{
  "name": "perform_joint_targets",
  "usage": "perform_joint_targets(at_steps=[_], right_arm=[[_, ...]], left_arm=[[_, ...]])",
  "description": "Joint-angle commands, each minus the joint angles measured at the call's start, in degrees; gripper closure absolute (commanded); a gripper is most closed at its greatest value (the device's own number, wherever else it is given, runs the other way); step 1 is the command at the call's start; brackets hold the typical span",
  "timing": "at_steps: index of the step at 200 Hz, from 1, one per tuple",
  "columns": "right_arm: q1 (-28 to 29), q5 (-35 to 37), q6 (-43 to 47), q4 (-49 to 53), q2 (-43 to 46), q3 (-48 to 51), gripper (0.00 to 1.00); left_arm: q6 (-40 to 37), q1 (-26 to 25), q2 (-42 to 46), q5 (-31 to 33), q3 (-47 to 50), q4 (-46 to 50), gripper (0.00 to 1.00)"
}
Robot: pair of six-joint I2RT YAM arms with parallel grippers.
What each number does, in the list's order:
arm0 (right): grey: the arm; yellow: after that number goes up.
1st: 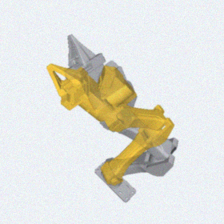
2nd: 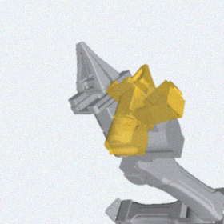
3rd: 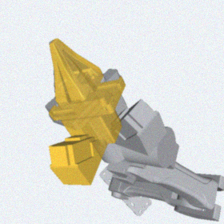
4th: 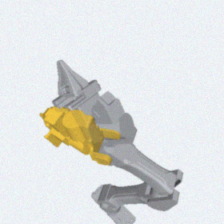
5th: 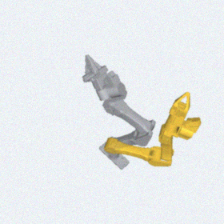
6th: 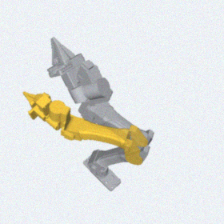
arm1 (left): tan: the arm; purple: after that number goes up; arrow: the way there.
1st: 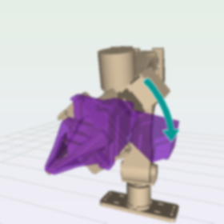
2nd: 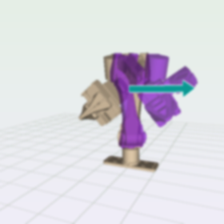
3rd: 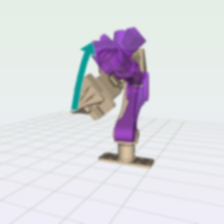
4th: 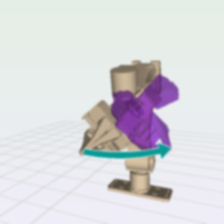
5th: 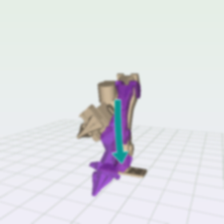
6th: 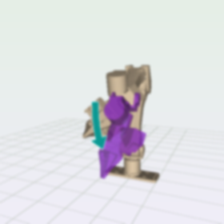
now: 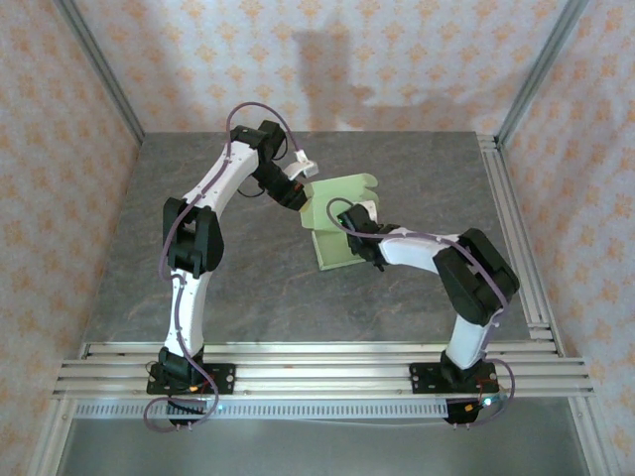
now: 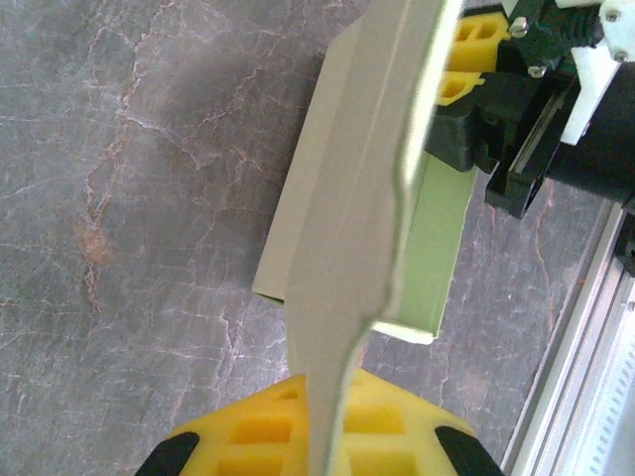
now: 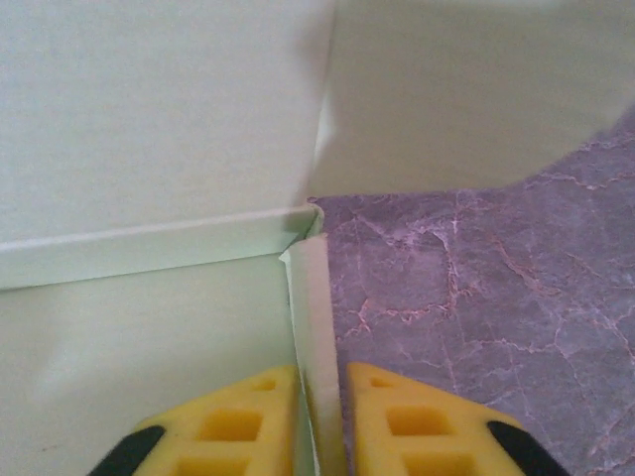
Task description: Fold the paper box
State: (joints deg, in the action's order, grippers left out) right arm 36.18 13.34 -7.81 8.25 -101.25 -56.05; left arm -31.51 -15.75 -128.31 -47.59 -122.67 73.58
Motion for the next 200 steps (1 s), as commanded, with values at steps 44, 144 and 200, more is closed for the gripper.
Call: perform_joint_targets(at_steps=[44, 144, 200], right_arm=[[-3.1, -9.4, 3.2, -5.1, 7.0, 3.4, 0.60], [-17.4, -38.8, 21.8, 6.2, 20.1, -0.4, 0.42], [-27.3, -57.1, 38.9, 21.6, 14.3, -12.1, 0.43]], left_arm=[[-4.6, -0.3, 1.9, -1.2, -0.5, 4.8, 1.00], [-10.9, -0.1, 0.4, 1.0, -2.8, 9.1, 1.00], [-12.9, 0.1, -0.8, 0.2, -4.1, 10.7, 1.00]])
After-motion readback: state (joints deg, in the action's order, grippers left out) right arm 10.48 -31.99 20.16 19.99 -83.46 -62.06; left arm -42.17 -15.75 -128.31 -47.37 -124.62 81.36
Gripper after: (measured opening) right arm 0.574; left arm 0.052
